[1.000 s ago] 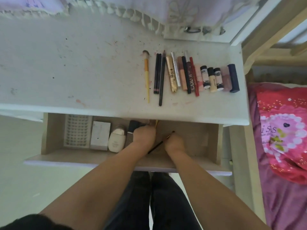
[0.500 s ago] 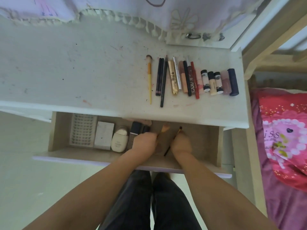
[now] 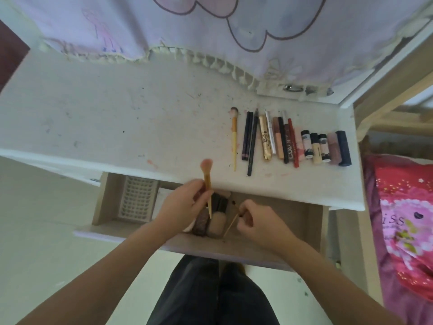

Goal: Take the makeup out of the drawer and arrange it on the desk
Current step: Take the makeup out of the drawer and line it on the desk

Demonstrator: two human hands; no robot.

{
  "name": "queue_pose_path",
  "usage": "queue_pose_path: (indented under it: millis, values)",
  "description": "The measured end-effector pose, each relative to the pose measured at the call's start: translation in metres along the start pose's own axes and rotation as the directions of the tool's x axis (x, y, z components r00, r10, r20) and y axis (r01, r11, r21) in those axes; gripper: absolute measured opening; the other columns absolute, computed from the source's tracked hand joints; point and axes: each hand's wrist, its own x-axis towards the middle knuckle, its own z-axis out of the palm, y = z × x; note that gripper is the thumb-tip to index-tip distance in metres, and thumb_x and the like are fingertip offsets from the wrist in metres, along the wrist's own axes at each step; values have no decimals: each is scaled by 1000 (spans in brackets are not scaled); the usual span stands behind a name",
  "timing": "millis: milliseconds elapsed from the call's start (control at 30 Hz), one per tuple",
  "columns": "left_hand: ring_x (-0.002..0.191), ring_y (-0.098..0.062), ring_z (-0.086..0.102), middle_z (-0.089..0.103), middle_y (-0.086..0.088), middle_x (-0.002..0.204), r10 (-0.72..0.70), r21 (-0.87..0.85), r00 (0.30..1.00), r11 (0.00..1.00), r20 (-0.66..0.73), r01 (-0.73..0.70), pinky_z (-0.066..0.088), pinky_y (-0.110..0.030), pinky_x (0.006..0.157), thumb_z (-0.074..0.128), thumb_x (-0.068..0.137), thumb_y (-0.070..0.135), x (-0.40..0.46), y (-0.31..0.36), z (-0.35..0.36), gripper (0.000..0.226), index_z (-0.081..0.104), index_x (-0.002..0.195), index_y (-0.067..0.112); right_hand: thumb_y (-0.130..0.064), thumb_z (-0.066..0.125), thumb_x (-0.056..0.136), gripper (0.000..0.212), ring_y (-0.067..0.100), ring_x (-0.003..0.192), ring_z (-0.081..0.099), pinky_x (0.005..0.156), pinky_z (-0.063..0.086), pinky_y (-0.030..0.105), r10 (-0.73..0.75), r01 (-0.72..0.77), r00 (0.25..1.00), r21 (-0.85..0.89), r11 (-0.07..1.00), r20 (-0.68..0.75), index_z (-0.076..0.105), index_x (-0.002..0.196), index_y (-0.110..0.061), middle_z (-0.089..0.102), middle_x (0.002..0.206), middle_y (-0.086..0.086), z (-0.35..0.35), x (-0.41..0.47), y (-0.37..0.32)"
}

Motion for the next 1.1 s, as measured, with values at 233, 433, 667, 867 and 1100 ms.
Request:
queue_pose_path:
  millis: [233,433,667,867,1100]
  values:
    - [63,-8,54,58,7,71,-172,-18,979,985,-110,171,33,-19,53,46,96,38,109,8,-45,25,53,79,20,-34,46,94,20,13,60,53,53,41,27,25,-37,893,-18,999,-449,52,83,-19,52,64,-5,-85,101,-75]
    - [69,-20,51,51,0,73,-305,295,951,914,50,278,37,-28,61,39,94,45,169,14,-35,37,48,73,16,-20,45,92,27,23,71,56,52,33,29,62,-223,896,-323,920,-441,50,117,-10,56,82,4,-92,160,-83]
    - [62,-20,48,46,0,69,-220,460,973,872,70,164,31,-25,52,31,97,41,172,29,-18,41,43,68,15,-12,44,95,17,19,71,45,54,29,28,141,-346,896,-463,816,-421,59,104,-9,60,89,5,-104,153,-74]
    - [56,-12,44,44,6,65,-119,334,993,936,7,110,28,-25,49,36,97,39,135,25,-23,28,42,80,19,-32,37,99,22,21,68,61,59,48,32,-19,-128,863,-256,958,-504,53,98,-16,60,74,2,-102,101,-71]
    - [68,-3,52,56,13,80,49,108,978,991,203,-73,40,-21,59,42,91,38,-5,-15,41,15,53,89,29,-35,42,96,24,19,71,61,62,47,31,128,-133,991,-171,976,-37,53,81,-21,56,72,-4,14,13,-8]
